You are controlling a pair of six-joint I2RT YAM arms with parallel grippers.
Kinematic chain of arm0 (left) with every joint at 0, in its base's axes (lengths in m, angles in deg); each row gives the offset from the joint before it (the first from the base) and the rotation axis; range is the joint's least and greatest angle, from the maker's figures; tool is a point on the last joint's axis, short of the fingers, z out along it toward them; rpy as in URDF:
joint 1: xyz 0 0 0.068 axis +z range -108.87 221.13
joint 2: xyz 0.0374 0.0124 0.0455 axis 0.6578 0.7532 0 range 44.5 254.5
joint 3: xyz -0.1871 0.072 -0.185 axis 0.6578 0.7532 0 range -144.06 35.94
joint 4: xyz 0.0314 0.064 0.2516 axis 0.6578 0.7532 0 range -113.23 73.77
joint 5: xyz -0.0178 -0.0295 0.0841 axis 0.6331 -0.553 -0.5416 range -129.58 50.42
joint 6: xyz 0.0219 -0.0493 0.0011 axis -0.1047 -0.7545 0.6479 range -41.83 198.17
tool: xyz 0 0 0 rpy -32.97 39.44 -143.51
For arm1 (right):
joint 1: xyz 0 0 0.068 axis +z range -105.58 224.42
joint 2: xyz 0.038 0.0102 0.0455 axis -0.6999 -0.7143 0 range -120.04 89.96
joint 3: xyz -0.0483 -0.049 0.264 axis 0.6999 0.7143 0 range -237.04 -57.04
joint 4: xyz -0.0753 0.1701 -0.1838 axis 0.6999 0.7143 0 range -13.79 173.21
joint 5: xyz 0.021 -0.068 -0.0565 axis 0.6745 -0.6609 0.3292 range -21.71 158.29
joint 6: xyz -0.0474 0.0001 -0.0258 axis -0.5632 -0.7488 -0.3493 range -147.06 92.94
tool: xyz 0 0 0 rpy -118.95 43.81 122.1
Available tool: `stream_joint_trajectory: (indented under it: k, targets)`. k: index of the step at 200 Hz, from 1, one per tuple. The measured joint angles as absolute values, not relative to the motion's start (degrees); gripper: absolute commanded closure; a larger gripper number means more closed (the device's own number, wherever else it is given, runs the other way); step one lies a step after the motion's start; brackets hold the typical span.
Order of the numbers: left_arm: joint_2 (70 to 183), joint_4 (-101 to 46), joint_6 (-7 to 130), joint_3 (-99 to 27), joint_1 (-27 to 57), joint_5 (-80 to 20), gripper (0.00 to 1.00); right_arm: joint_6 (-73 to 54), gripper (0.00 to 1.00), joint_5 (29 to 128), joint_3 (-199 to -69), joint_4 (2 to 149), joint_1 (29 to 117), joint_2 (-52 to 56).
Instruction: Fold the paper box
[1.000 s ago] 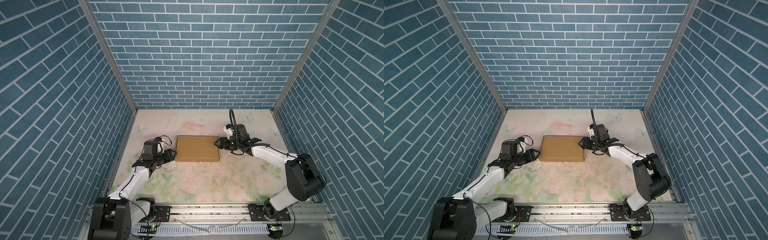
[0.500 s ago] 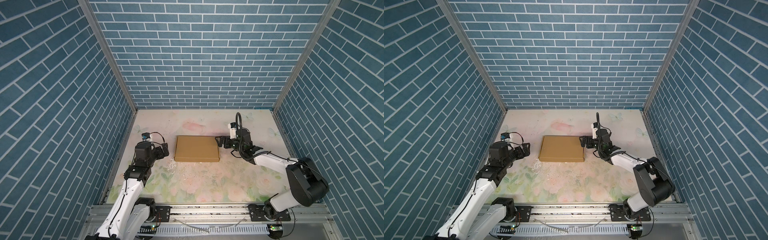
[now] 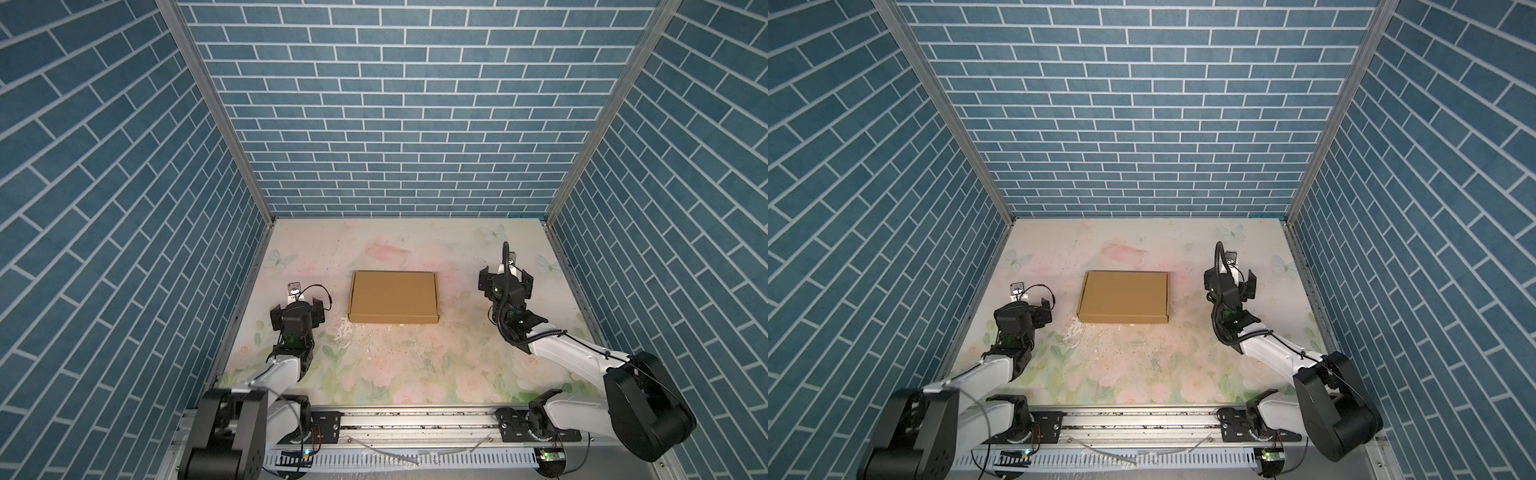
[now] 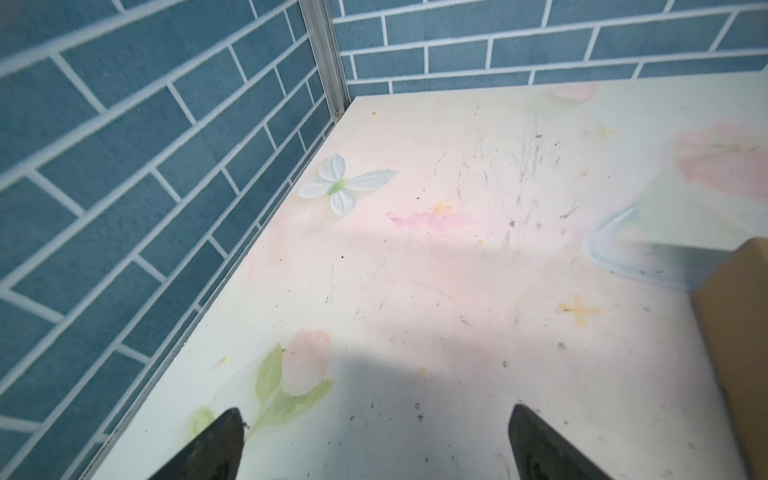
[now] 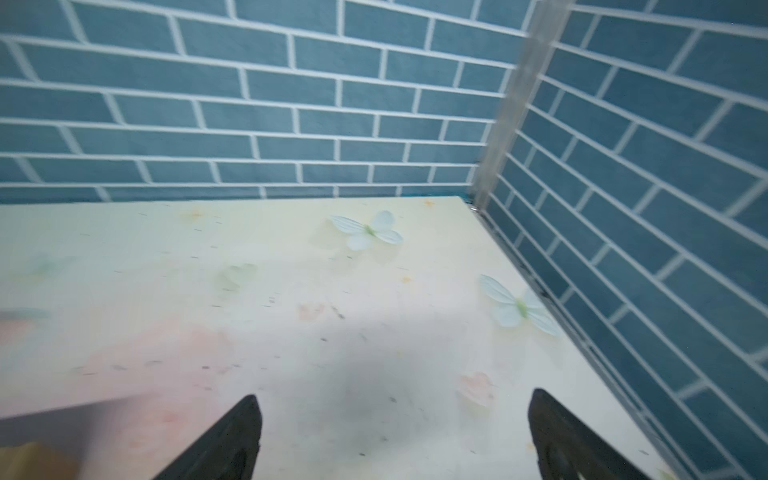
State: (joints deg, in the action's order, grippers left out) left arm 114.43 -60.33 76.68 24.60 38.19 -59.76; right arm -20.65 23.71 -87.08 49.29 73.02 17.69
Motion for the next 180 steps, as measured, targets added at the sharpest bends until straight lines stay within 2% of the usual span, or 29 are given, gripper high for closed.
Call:
stream_joint_trajectory:
  k: [45, 85, 151, 180]
  targets:
    - [131.3, -75.9, 77.6, 20.0, 39.8, -53.9, 0.00, -26.5, 0.01, 19.8, -82.3, 44.7, 69.6, 19.0]
    - [131.7, -81.9, 77.8, 20.2, 40.0, -51.8, 0.00, -28.9, 0.01, 20.7, -77.1, 37.9, 64.5, 16.7]
    - [131.7, -78.1, 79.2, 16.2, 40.0, -48.2, 0.00, -34.4, 0.01, 28.6, -74.5, 18.5, 60.8, 1.6]
    - [131.7, -77.9, 79.2, 16.2, 40.0, -48.3, 0.00, -34.4, 0.01, 31.6, -74.3, 15.3, 58.5, 1.5]
